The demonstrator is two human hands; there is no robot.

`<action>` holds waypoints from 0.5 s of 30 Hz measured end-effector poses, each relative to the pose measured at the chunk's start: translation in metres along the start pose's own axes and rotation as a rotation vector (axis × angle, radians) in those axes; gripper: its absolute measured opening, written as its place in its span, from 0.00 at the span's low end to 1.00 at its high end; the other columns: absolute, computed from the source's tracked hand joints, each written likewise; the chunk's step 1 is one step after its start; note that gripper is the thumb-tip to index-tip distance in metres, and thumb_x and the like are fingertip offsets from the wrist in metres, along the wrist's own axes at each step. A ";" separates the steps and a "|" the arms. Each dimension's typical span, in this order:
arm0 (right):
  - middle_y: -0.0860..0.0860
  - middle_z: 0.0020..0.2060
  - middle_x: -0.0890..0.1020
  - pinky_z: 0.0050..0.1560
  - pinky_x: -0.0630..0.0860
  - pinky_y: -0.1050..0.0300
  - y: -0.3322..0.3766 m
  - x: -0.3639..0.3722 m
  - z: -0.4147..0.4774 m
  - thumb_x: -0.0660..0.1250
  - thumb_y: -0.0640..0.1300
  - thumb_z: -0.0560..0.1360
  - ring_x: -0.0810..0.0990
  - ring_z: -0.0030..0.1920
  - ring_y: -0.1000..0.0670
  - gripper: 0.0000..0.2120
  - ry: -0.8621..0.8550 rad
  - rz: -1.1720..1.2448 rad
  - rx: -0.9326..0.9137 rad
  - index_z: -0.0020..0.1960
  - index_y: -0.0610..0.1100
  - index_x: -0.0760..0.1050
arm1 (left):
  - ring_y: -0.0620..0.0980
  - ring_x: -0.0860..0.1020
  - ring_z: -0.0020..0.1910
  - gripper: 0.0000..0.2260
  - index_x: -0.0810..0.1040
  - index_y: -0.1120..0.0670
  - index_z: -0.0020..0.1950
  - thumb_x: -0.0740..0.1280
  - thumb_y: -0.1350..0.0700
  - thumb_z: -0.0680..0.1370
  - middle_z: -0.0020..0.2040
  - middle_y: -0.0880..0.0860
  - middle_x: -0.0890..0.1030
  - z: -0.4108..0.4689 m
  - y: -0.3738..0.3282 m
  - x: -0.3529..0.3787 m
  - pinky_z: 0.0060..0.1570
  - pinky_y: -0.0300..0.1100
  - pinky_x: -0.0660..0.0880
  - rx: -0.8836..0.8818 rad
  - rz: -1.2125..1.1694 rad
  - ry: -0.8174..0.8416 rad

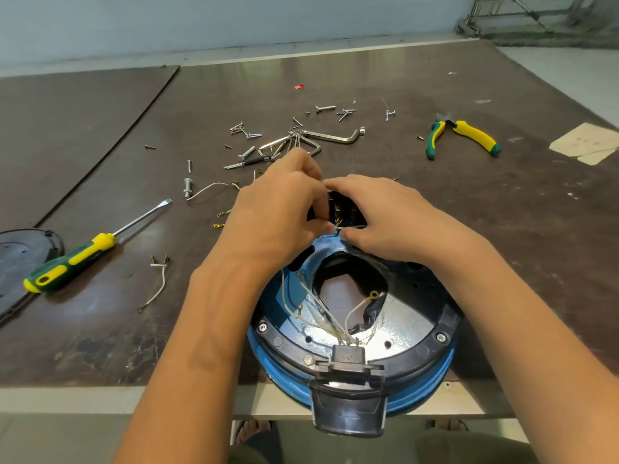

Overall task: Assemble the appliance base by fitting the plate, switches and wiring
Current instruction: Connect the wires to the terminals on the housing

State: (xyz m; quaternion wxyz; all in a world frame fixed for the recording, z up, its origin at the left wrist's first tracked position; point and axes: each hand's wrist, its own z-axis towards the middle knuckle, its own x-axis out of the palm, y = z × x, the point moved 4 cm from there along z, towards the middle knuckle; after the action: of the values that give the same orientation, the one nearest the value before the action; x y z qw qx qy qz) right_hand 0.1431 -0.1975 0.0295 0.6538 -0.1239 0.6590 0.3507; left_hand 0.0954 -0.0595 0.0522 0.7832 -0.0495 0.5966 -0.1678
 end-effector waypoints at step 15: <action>0.48 0.68 0.76 0.63 0.74 0.47 -0.005 -0.005 0.001 0.72 0.41 0.72 0.74 0.67 0.44 0.37 -0.025 0.085 0.072 0.77 0.51 0.61 | 0.55 0.76 0.58 0.03 0.88 0.53 0.46 0.76 0.57 0.73 0.62 0.52 0.75 0.010 -0.004 0.016 0.56 0.52 0.75 0.066 -0.001 0.172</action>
State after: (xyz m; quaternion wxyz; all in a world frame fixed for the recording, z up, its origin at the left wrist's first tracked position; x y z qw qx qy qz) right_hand 0.1477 -0.2014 0.0325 0.6505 -0.0680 0.6676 0.3557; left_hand 0.1075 -0.0698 0.0417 0.7301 -0.0093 0.6559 -0.1912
